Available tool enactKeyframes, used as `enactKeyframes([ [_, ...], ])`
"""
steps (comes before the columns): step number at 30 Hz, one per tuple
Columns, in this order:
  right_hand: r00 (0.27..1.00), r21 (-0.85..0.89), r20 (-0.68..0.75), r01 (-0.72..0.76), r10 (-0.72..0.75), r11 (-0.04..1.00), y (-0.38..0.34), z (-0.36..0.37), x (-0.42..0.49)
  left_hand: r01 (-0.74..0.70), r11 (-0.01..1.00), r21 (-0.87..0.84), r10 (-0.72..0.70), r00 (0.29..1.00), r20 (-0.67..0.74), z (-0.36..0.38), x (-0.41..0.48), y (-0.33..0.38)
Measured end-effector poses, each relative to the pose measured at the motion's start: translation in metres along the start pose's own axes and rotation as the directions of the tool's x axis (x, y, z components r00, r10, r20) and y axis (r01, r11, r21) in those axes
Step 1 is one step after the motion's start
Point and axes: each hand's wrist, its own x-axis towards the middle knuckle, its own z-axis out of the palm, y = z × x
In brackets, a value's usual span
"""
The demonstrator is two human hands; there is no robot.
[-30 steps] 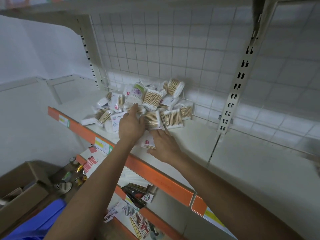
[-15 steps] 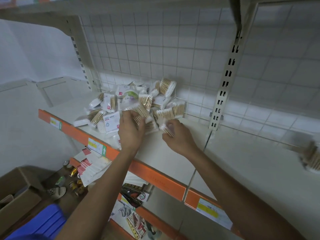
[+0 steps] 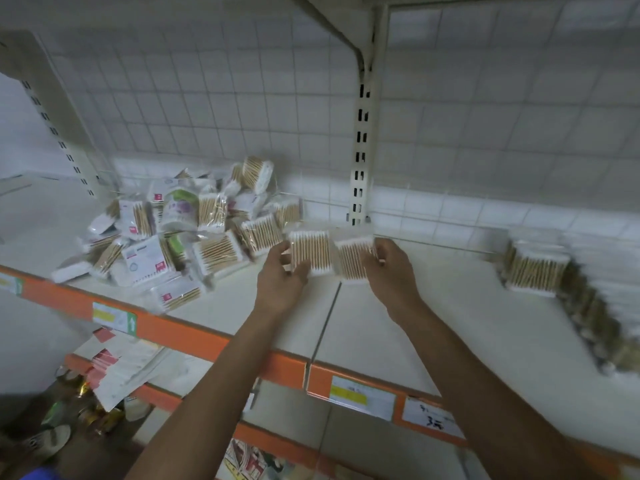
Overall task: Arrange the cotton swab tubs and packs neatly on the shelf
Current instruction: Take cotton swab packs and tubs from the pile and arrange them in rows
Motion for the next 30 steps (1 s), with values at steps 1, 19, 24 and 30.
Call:
enactKeyframes([
  [1, 0.999, 0.034, -0.034, -0.028, 0.029, 0.999, 0.004, -0.010, -0.001, -0.002, 1.000, 0.008, 0.001, 1.000, 0.020, 0.009, -0.002, 0.001],
  [19, 0.991, -0.242, -0.134, -0.049, 0.017, 0.969, 0.034, -0.189, 0.007, -0.199, 0.922, 0.332, 0.097, 0.949, 0.299, 0.167, -0.052, 0.051],
  [24, 0.994, -0.258, -0.089, -0.090, 0.069, 0.962, 0.038, -0.220, 0.015, -0.261, 0.804, 0.534, 0.137, 0.956, 0.260, 0.189, -0.054, 0.060],
  [30, 1.000, -0.335, -0.020, -0.001, -0.005, 0.942, 0.042, -0.242, 0.026, -0.417, 0.742, 0.524, 0.296, 0.906, 0.301, 0.209, -0.059, 0.071],
])
